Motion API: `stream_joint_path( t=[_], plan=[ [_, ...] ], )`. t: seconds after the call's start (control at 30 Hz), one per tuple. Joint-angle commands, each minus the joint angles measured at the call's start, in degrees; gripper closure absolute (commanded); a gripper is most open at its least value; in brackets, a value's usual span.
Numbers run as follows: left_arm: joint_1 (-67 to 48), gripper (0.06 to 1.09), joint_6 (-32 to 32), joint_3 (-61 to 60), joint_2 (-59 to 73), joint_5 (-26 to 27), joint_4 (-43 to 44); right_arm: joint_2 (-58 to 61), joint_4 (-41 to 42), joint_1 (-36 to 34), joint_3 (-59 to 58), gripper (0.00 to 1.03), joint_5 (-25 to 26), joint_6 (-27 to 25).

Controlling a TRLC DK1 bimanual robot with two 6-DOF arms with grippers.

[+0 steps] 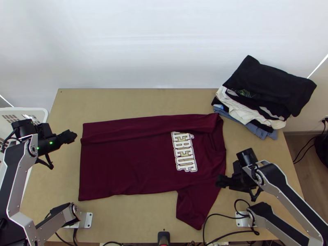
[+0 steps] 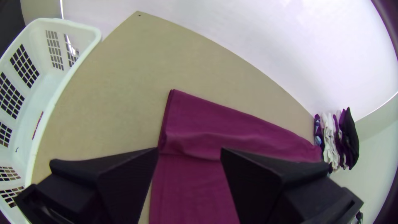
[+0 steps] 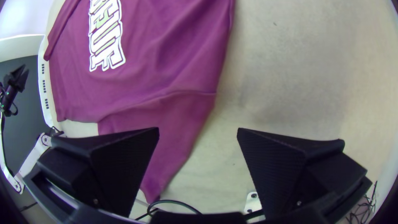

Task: Fold the t-shirt

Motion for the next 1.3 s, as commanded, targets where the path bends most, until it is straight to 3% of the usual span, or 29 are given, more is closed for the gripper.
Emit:
stream_joint_path(
  t=[0.0, 0.1, 0.2, 0.33, 0.5, 0.6, 0.73, 0.77, 0.9, 1.1, 1.27],
  plan=[
    [-0.4, 0.34, 0.1, 1.3, -1.0, 0.5, -0.9, 1.6, 1.3, 0.9, -2.5, 0.16, -1.3, 0.7],
    [-0.7, 0.34, 0.1, 1.1, -1.0, 0.4, -1.0, 3.2, 2.6, 2.0, -2.9, 0.17, -2.0, 1.2],
    [-0.7, 0.34, 0.7, 0.6, -0.9, 0.4, -1.2, 3.3, 5.5, 2.2, -2.9, 0.37, -2.0, 1.7],
    [-0.7, 0.34, 4.6, 0.4, -0.7, 0.3, -4.0, 3.4, 9.0, 2.6, -2.9, 0.55, -2.0, 2.5],
    [0.8, 0.33, 15.1, 0.4, -0.5, 0.0, -11.6, 3.0, 12.1, 3.1, -3.1, 0.82, -1.9, 2.6],
    [2.2, 0.23, 25.4, 1.5, 0.7, -1.5, -19.8, 2.2, 12.8, 3.1, -3.3, 0.98, -1.6, 2.5],
    [6.7, 0.2, 41.7, 0.2, 1.7, -3.5, -30.5, 0.9, 13.7, 3.0, -3.9, 1.0, -1.4, 2.5],
    [6.9, 0.2, 45.0, -0.7, 2.1, -6.3, -33.1, 0.9, 13.7, 2.9, -4.1, 1.0, -1.4, 2.5],
    [6.3, 0.18, 49.6, -3.7, 1.3, -12.0, -36.3, 0.7, 14.6, 2.9, -5.0, 1.0, -1.3, 2.5],
    [-1.5, 0.17, 50.0, -11.9, -1.1, -18.4, -38.4, 0.6, 15.3, 3.1, -5.2, 1.0, -1.2, 2.9],
    [-9.2, 0.15, 46.4, -15.8, -2.2, -19.3, -37.0, -0.6, 15.3, 3.1, -5.8, 1.0, -1.1, 2.9]
  ],
)
